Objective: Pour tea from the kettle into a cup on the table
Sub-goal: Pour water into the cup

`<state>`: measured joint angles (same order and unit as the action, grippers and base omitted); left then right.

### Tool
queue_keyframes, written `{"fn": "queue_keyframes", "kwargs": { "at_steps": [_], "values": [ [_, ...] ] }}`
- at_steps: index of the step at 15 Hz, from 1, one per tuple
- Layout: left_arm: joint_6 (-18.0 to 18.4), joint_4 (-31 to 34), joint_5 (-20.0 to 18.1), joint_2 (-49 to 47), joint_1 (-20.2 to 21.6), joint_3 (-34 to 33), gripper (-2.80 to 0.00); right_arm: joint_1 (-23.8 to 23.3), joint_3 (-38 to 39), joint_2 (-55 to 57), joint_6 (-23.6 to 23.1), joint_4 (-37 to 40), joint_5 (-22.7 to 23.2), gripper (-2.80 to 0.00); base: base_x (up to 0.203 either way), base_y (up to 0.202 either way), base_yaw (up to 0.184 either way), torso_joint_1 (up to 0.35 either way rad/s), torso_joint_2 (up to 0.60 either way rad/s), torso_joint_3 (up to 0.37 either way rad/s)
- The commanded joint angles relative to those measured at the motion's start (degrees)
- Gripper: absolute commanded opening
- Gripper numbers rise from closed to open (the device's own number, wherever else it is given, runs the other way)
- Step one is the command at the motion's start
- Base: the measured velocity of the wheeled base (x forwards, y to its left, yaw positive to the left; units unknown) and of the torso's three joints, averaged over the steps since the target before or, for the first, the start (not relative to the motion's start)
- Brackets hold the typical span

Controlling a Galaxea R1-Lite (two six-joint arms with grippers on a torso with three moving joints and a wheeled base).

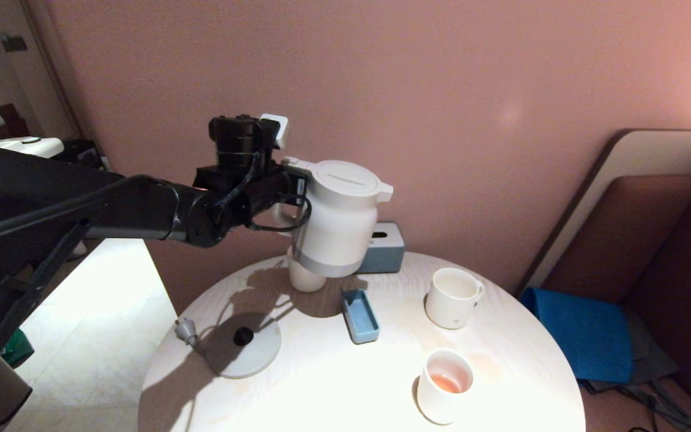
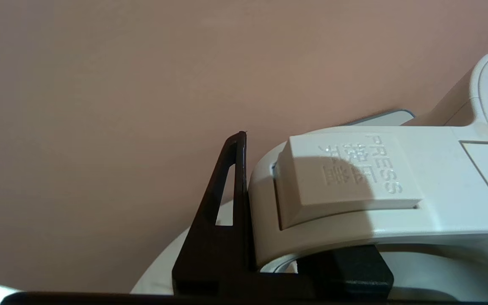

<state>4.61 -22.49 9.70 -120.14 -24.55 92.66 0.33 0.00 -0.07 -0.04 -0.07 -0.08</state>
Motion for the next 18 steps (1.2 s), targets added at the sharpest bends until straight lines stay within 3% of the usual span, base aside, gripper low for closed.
{"fn": "queue_keyframes", "kwargs": {
  "at_steps": [1, 9, 18],
  "values": [
    [0.66, 1.37, 0.30, -2.14, -1.07, 3.61, -2.80, 0.02, 0.00, 0.07, -0.05, -0.01, -0.01, -2.80, 0.000, 0.000, 0.000, 0.000, 0.00, 0.000],
    [3.49, 6.66, 3.92, -8.77, -5.30, 15.92, -2.80, 0.02, 0.00, 0.07, 0.04, -0.01, -0.01, -2.80, 0.000, 0.000, 0.000, 0.000, 0.00, 0.000],
    [6.05, 6.58, 4.82, -11.03, -8.43, 17.38, -2.80, 0.02, 0.00, 0.07, 0.03, -0.01, -0.01, -2.80, 0.000, 0.000, 0.000, 0.000, 0.00, 0.000]
  ]
}}
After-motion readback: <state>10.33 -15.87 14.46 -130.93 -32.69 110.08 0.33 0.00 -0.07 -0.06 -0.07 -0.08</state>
